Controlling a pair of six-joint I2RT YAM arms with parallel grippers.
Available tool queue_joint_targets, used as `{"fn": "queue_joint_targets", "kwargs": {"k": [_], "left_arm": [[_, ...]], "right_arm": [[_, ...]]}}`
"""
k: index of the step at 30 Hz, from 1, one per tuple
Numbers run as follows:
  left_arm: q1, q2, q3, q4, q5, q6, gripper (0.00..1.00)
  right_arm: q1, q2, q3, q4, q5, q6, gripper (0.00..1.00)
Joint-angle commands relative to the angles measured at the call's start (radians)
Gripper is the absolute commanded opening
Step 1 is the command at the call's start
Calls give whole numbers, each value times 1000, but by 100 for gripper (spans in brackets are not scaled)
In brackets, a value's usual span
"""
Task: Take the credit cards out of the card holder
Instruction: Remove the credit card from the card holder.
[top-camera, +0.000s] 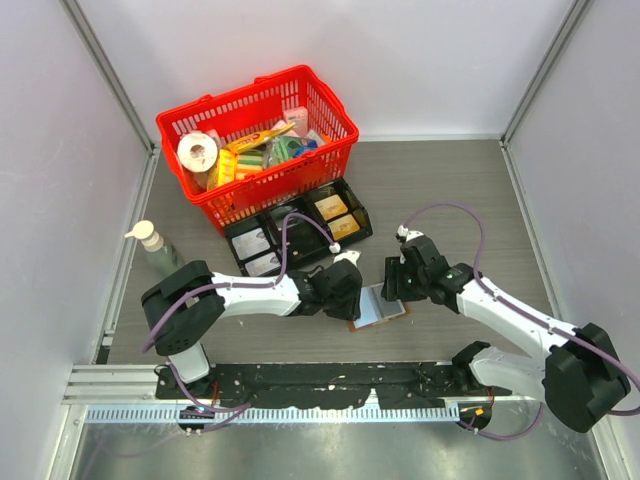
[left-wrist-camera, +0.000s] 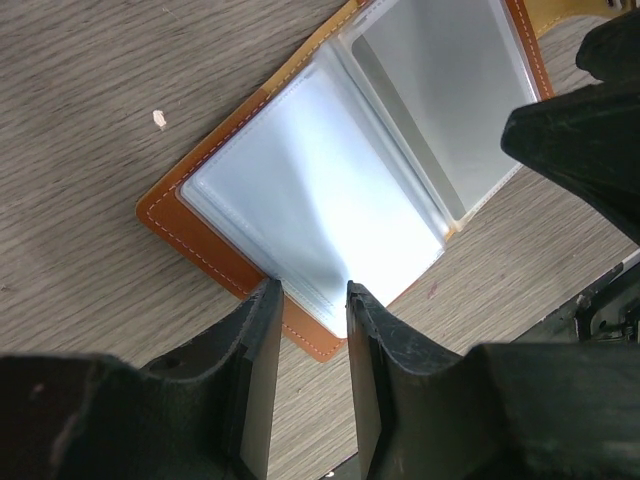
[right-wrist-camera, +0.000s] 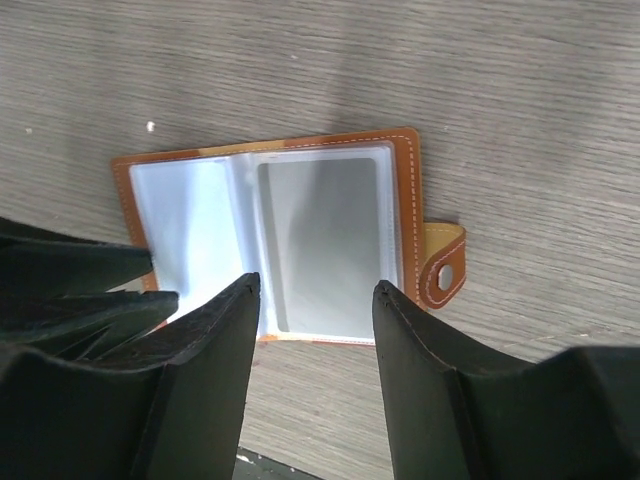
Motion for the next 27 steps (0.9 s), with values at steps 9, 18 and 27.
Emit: {"fn": "queue_joint_targets", "kwargs": {"k": [9,18,27], "left_arm": [[3,12,4,-52,-37,8,35],[1,10,4,-50,-35,8,34],[3,10,3,-52,-35,8,34]], "right_arm": [[5,96,-1,73,64,-29,51],[6,134,-20,98,42,-35,48],[5,148,-24,101,36,-38,48]]}}
